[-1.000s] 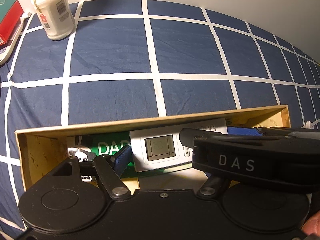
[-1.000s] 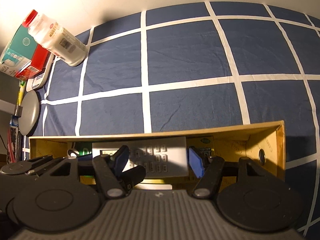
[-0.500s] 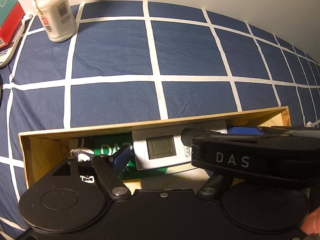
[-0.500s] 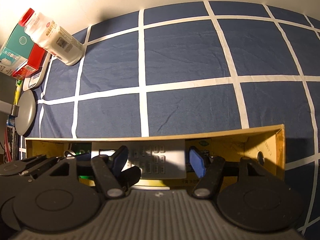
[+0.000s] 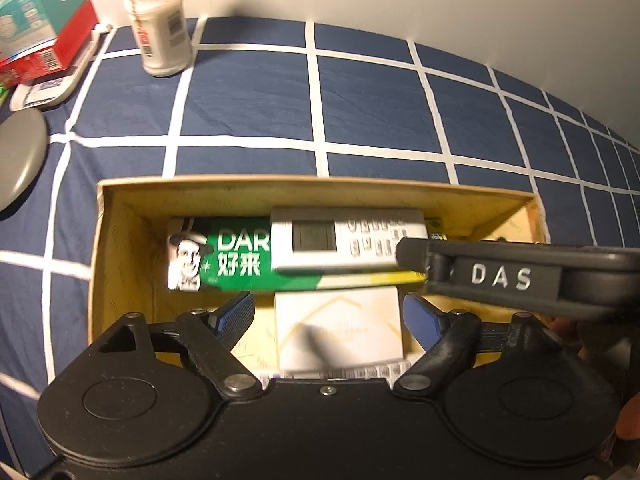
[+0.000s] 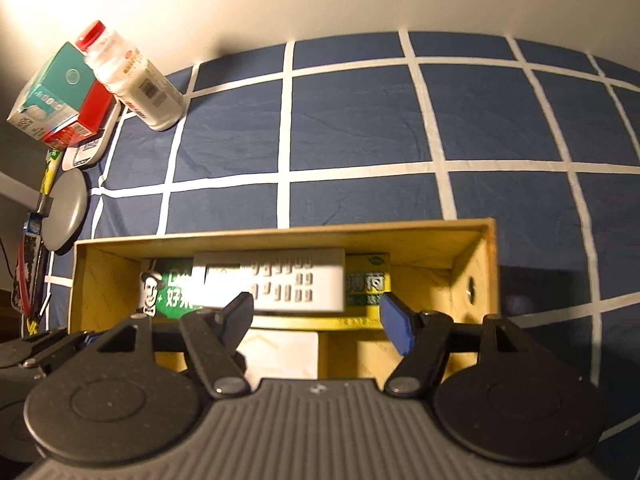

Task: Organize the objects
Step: 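Lower the handset remote into the box beside the toothpaste box, then move both tools away from the box to the white GREE remote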

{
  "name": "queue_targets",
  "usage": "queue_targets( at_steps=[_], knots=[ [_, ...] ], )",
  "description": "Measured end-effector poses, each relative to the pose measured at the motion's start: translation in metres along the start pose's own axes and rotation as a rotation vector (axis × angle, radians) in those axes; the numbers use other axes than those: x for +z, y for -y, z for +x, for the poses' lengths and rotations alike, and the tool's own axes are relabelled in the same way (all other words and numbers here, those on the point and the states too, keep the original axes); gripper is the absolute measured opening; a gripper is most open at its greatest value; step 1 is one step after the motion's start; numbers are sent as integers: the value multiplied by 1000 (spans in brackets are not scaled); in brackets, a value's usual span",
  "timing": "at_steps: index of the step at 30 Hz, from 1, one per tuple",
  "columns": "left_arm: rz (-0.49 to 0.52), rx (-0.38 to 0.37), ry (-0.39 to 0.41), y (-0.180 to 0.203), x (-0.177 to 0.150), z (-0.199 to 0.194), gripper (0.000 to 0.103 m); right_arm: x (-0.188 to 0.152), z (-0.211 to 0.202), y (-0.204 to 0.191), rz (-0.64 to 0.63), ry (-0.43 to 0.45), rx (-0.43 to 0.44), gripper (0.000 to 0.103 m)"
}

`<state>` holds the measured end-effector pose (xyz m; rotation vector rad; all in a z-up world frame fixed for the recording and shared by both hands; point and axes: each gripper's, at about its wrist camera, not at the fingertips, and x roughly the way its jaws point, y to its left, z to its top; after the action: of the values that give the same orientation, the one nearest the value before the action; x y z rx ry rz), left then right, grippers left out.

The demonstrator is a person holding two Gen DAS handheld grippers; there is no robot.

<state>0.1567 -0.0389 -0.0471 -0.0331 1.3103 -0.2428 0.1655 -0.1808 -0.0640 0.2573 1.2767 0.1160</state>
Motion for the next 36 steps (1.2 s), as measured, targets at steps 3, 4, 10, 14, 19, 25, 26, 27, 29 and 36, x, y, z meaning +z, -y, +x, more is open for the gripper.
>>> queue_targets(
  at_steps=[3, 4, 10, 14, 19, 25, 26, 27, 29, 36],
  knots=[
    [-19, 9, 22, 3, -13, -16, 84, -8, -16, 3, -8, 21, 4, 74],
    [-24, 14, 30, 4, -18, -21, 86, -10, -21, 4, -11, 27, 5, 76],
    [-63, 45, 54, 11, -48, -44, 88, -31, -52, 9, -55, 64, 0, 81],
    [-88, 65, 70, 15, -67, -57, 89, -45, -69, 14, -73, 77, 5, 82],
    [-112, 88, 96, 24, -88, -72, 97, -64, -89, 23, -92, 96, 11, 89],
    [-131, 108, 105, 41, -109, -83, 98, -84, -109, 39, -102, 103, 21, 94],
    [-133, 112, 105, 44, -112, -84, 98, -86, -111, 43, -104, 105, 21, 95],
    [-136, 116, 105, 47, -115, -84, 98, -89, -114, 46, -107, 109, 18, 95],
    [-142, 123, 106, 54, -120, -84, 99, -94, -118, 54, -114, 113, 14, 97],
    [-163, 146, 103, 85, -134, -81, 103, -105, -129, 91, -122, 115, 30, 103]
  ],
)
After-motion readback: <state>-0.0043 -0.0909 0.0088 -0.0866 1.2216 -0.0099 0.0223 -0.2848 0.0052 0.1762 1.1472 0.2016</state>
